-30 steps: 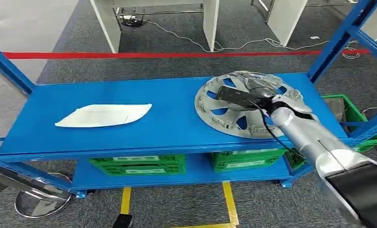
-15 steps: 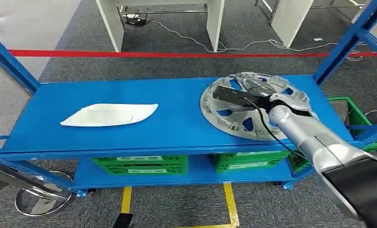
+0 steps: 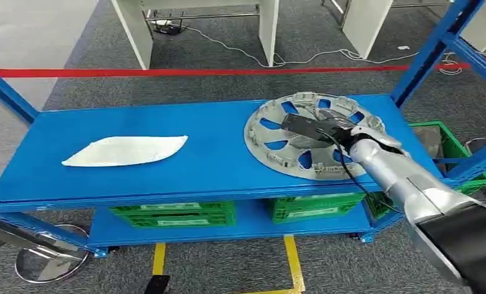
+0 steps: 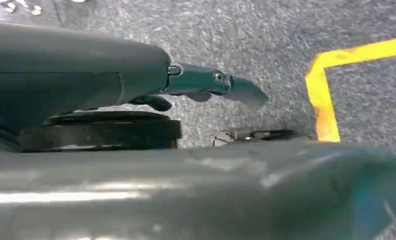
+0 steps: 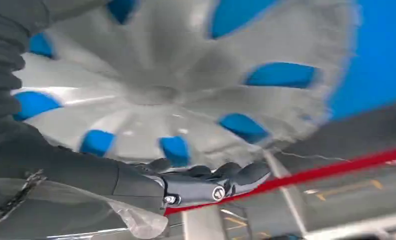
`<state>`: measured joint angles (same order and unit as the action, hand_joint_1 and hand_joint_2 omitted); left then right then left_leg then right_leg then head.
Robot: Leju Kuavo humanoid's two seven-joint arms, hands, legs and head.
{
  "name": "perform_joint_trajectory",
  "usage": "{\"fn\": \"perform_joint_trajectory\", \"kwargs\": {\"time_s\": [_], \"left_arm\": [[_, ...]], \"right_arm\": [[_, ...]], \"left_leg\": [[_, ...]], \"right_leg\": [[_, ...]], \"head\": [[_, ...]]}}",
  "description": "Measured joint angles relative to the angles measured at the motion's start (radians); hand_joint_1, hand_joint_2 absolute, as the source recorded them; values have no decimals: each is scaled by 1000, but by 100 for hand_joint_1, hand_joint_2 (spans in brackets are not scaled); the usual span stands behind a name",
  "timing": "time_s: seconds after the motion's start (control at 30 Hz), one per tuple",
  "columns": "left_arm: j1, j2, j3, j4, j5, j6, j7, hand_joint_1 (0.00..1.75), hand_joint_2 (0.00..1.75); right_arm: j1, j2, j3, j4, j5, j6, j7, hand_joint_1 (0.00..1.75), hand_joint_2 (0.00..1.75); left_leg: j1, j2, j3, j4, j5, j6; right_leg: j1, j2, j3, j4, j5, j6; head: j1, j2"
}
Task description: Take the parts from the cabinet and place them on the table.
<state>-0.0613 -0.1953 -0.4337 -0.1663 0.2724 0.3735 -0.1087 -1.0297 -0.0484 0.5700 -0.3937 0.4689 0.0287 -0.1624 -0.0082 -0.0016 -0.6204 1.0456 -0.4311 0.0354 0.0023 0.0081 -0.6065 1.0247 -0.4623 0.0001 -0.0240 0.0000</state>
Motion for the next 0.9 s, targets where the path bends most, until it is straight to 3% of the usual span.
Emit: {"fn": "perform_joint_trajectory", "kwargs": {"time_s": [0.1, 0.17, 0.2, 0.3, 0.33, 0.37, 0.4, 0.47, 0.5, 0.53, 0.6, 0.67, 0.7, 0.8, 0.83, 0.87, 0.9], "left_arm": [[0, 0, 0, 0, 11, 11, -8, 0, 0], [0, -2, 2, 0, 13, 15, -10, 0, 0], [-1, -1, 2, 0, 13, 15, -13, 0, 0], [-1, -1, 3, 0, 18, 18, -18, 0, 0], [0, 0, 3, 0, 19, 20, -18, 0, 0], [1, 0, 4, 0, 19, 21, -18, 0, 0], [1, 1, 4, 0, 19, 21, -18, 0, 0], [1, 1, 5, 0, 18, 26, -18, 0, 0], [0, 4, 5, 0, 17, 29, -18, 0, 0], [0, 4, 5, 0, 15, 29, -15, 0, 0], [1, 5, 5, 0, 14, 31, -13, 0, 0], [2, 8, 5, 0, 14, 31, -13, 0, 0], [1, 8, 5, 0, 14, 31, -13, 0, 0], [2, 9, 5, 0, 14, 32, -13, 0, 0], [3, 10, 5, 0, 15, 32, -13, 0, 0], [4, 11, 5, 0, 16, 32, -13, 0, 0], [4, 11, 5, 0, 16, 32, -13, 0, 0]], "right_arm": [[26, 5, -23, -34, -45, -24, -80, 0, 0], [53, 5, -31, -95, -65, -29, -89, 0, 0], [62, 4, -34, -121, -70, -29, -85, 0, 0], [110, 3, -35, -180, -76, -27, -78, 0, 0], [130, 1, -34, -195, -75, -27, -78, 0, 175], [144, 0, -32, -212, -73, -29, -79, 0, 175], [153, 0, -31, -226, -71, -31, -79, 0, 175], [164, 0, -31, -252, -72, -36, -82, 0, 175], [167, -1, -29, -260, -75, -39, -84, 0, 175], [177, -1, -29, -269, -76, -42, -87, 0, 175], [204, -7, -26, -285, -71, -48, -92, 0, 175], [224, -13, -24, -304, -55, -61, -89, 0, 175], [230, -13, -23, -315, -47, -72, -82, 0, 175], [262, -17, -16, -324, -26, -92, -69, 0, 175], [273, -18, -15, -325, -23, -94, -66, 0, 175], [283, -18, -14, -327, -21, -96, -62, 0, 175], [288, -19, -13, -329, -20, -97, -62, 0, 175]], "left_leg": [[-3, -1, 3, -16, -9, -1], [8, 2, 16, -37, 1, 2], [9, 2, 16, -38, 1, 5], [10, 2, 16, -38, 0, 8], [10, 1, 17, -38, -1, 8], [11, 0, 18, -37, -1, 8], [12, 0, 18, -35, -3, 5], [12, 0, 18, -25, -11, -7], [4, 0, 12, -18, -16, -14], [4, 0, 10, -15, -15, -17], [7, 0, 12, -18, -10, -25], [10, 0, 9, -7, -26, -36], [10, 0, -5, 31, -54, -41], [12, 0, -107, 261, -156, -49], [12, 0, -125, 296, -160, -50], [12, 0, -119, 283, -140, -48], [12, 0, -93, 227, -101, -43]], "right_leg": [[-6, -2, -3, -6, 5, 12], [-5, -3, -17, 10, -12, 23], [-5, -3, -38, 57, -44, 26], [-12, -3, -143, 277, -131, 39], [-15, -3, -158, 301, -126, 42], [-17, -3, -148, 273, -98, 44], [-20, -4, -120, 209, -58, 45], [-24, -12, -33, 33, 19, 49], [-20, -12, -8, 10, -2, 47], [-22, -9, -11, 7, 0, 32], [-16, -9, -13, 9, 0, 23], [-23, -9, -9, 3, 6, 10], [-23, -8, -8, 3, 5, 3], [-21, -7, -8, 3, 4, -2], [-21, -8, -8, 3, 4, -3], [-20, -7, -7, 3, 4, -3], [-20, -6, -6, 3, 3, -3]], "head": [[-2, 0], [0, 0], [6, 0], [7, 0], [6, 0], [6, 0], [6, 0], [6, 0], [8, 0], [4, 0], [5, 0], [5, 0], [-2, 0], [-3, 0], [-3, 0], [-3, 0], [-3, 0]]}}
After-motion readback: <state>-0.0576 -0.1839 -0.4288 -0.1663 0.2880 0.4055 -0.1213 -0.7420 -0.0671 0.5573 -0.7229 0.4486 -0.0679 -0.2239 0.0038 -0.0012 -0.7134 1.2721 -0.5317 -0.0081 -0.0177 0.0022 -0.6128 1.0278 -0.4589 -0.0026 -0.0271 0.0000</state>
